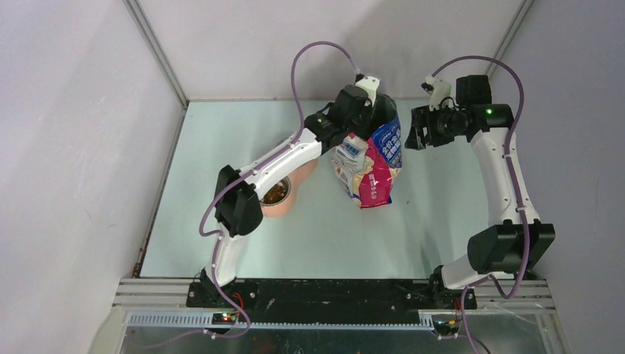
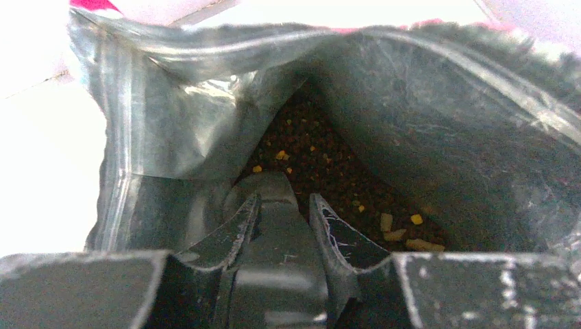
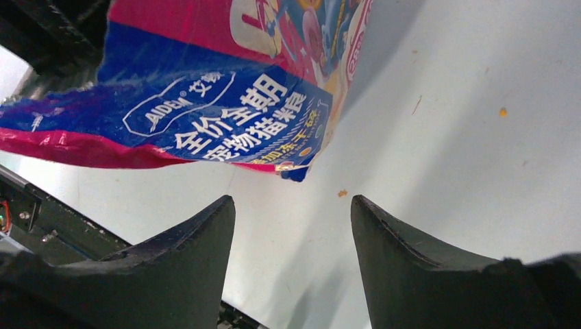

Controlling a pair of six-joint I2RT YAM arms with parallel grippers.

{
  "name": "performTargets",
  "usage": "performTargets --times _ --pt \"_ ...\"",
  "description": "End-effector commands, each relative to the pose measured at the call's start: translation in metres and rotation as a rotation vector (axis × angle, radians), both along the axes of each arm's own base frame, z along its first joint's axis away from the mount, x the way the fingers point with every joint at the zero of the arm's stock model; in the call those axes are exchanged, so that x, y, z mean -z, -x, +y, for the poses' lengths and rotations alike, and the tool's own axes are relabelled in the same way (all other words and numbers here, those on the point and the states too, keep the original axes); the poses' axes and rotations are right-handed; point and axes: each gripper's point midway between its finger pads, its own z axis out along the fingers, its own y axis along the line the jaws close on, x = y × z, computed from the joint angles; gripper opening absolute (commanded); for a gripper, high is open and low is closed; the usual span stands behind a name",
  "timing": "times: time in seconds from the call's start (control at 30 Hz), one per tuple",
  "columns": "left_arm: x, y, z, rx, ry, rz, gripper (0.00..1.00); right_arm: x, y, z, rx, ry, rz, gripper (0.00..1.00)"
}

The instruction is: Serve the pet food

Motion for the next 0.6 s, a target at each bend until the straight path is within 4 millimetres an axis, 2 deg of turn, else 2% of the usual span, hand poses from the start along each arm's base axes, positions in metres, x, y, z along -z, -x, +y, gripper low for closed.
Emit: performTargets --times 0.0,0.07,0.13,0.2,0.27,0.3,0.37,0.43,0.47,0.5,0.53,0.57 --pt "0.049 0.010 0.005 -0.013 -0.138 0.041 0.00 -0.015 0.014 0.005 -0.001 -0.037 -0.037 0.66" --pt "0.072 0.022 0.003 0.017 -0.172 0.087 0.00 -0.013 0.017 0.004 0.001 -0.038 -0.032 0.66" --pt "0.085 0.034 -0.001 0.050 -0.173 0.135 0.00 -0.012 0.019 0.004 0.001 -0.038 -0.031 0.66" --pt "0.098 0.051 -0.008 0.108 -0.144 0.211 0.00 -0.013 0.022 0.005 0.001 -0.040 -0.034 0.66" --pt "0.105 0.073 -0.022 0.202 -0.073 0.305 0.00 -0.013 0.023 0.005 0.002 -0.043 -0.033 0.66" --pt "0.105 0.077 -0.025 0.210 -0.027 0.351 0.00 -0.014 0.023 0.005 0.004 -0.043 -0.034 0.66" --pt "0.103 0.090 -0.034 0.267 0.067 0.437 0.00 -0.014 0.024 0.005 0.004 -0.045 -0.035 0.66" --pt "0.092 0.096 -0.042 0.320 0.141 0.479 0.00 -0.014 0.025 0.005 0.006 -0.043 -0.035 0.66" --pt "0.085 0.092 -0.044 0.323 0.174 0.476 0.00 -0.014 0.024 0.000 0.021 -0.043 -0.035 0.66" --pt "0.076 0.095 -0.048 0.344 0.226 0.510 0.00 -0.014 0.025 -0.003 0.031 -0.040 -0.035 0.66" --pt "0.062 0.089 -0.050 0.355 0.281 0.500 0.00 -0.014 0.025 -0.004 0.034 -0.038 -0.035 0.66" --pt "0.053 0.093 -0.054 0.378 0.335 0.538 0.00 -0.014 0.025 -0.006 0.038 -0.036 -0.037 0.66"
